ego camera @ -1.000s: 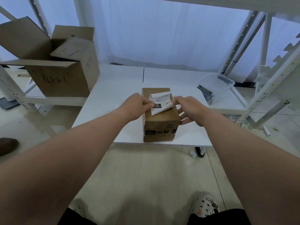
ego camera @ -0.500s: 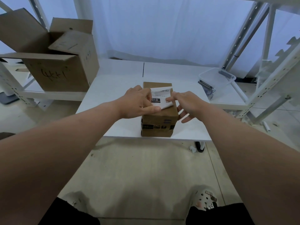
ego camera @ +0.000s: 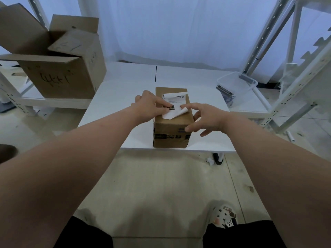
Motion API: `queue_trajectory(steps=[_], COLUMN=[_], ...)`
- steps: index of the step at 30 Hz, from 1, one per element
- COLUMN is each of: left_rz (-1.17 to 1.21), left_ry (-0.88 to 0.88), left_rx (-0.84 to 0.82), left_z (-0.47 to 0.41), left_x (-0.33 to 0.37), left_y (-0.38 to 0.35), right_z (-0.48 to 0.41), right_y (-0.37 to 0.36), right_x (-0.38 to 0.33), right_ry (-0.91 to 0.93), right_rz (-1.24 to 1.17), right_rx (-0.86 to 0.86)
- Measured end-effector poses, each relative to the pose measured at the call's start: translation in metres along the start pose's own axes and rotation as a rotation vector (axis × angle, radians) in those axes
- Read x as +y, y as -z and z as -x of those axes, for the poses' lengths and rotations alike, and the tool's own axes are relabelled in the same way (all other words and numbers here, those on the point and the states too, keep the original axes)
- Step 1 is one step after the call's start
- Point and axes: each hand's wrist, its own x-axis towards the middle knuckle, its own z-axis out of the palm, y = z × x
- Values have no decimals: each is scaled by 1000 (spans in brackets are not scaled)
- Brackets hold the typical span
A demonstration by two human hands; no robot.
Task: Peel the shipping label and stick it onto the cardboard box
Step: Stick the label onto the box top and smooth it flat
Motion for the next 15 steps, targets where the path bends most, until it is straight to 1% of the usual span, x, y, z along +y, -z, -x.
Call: queue_trajectory(steps=[6, 8, 10, 12, 13, 15], left_rz=[-244, -421, -595, -630, -609, -592], left_ry=[-104, -219, -399, -526, -535, -477], left_rx=[-51, -46, -55, -105, -151, -252], left_z=[10, 18, 25, 29, 30, 32], left_x=[-3, 0, 4, 6, 6, 2], left_y=[4, 5, 6, 6, 6, 7], right_z=[-2, -1, 0, 1, 2, 3], right_y=[-6, -6, -7, -8, -8, -8], right_x=[-2, -2, -3, -3, -2, 0], right_ry=[34, 39, 51, 53, 47, 36], right_rz=[97, 114, 122, 111, 78, -7], right_rx=[67, 87, 98, 98, 91, 71])
